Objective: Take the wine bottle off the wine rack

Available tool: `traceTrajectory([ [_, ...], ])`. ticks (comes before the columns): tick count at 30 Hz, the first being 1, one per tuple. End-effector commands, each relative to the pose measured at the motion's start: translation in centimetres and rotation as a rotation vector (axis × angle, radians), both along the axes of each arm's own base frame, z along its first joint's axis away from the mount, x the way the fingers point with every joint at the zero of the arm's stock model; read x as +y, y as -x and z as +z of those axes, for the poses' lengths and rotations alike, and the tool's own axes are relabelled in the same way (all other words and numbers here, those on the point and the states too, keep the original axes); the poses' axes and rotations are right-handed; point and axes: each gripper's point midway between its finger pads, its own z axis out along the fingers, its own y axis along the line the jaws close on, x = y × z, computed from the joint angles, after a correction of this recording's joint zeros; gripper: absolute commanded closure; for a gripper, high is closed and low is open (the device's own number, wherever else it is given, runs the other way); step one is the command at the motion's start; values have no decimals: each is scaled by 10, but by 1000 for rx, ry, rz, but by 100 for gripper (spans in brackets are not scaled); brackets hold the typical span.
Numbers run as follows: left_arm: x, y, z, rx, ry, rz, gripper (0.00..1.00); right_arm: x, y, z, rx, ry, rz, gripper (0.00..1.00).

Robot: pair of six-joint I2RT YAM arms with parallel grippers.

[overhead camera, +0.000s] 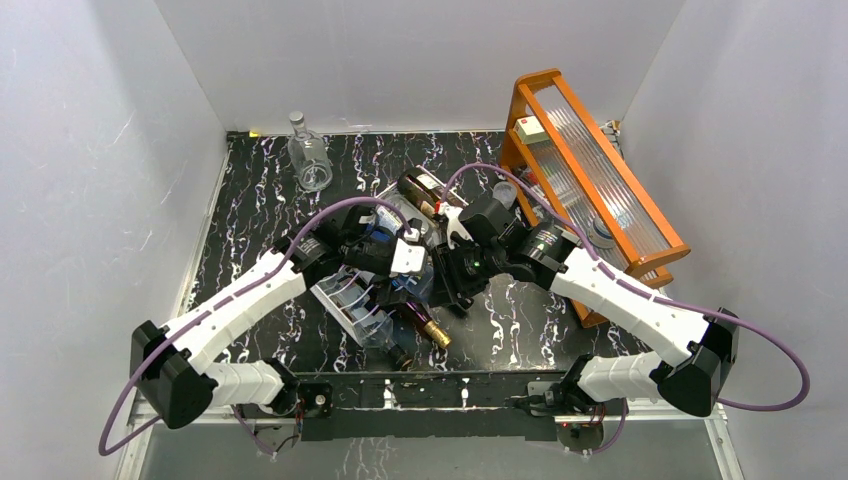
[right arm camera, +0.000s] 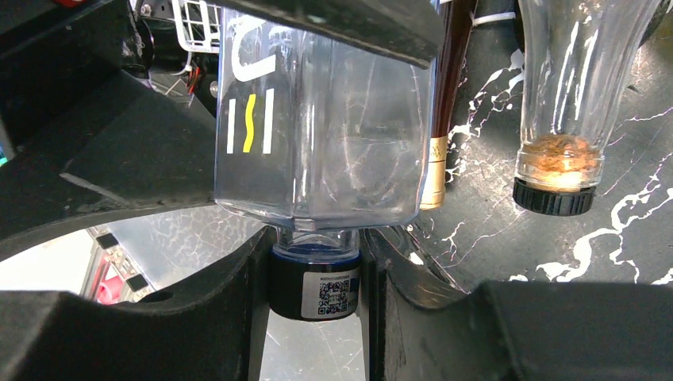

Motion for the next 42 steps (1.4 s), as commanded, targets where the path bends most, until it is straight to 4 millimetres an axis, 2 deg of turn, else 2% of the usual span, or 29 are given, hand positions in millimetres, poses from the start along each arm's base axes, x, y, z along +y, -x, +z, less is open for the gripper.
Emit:
traceTrajectory([
  [1,-7,-2,3,-40,22,-45,2,24,-2,67,-125,-237,77,98],
  [13,-10,3,-5,10,4,-71,3,26,-2,71,-135,-252,81,98],
  [17,-10,6,-3,10,5,-79,14,27,-3,73,-138,-260,81,98],
  [19,-8,5,-2,-5,6,-73,27,28,-3,74,-138,-262,81,96],
  [20,-7,5,-2,-12,4,-68,30,28,-3,74,-136,-263,80,95],
  [26,-1,4,5,-60,30,-26,51,28,-4,79,-146,-273,72,70],
  [30,3,4,17,-97,62,9,58,26,-9,87,-173,-279,42,39],
  [32,5,3,21,-111,78,29,61,23,-12,94,-201,-288,17,20],
  [34,6,3,27,-124,99,46,64,18,-15,106,-238,-306,-11,8],
  [36,7,2,36,-136,126,63,66,11,-21,121,-293,-328,-55,2],
  [42,10,-1,65,-155,201,134,73,-23,-39,167,-476,-388,-226,2],
])
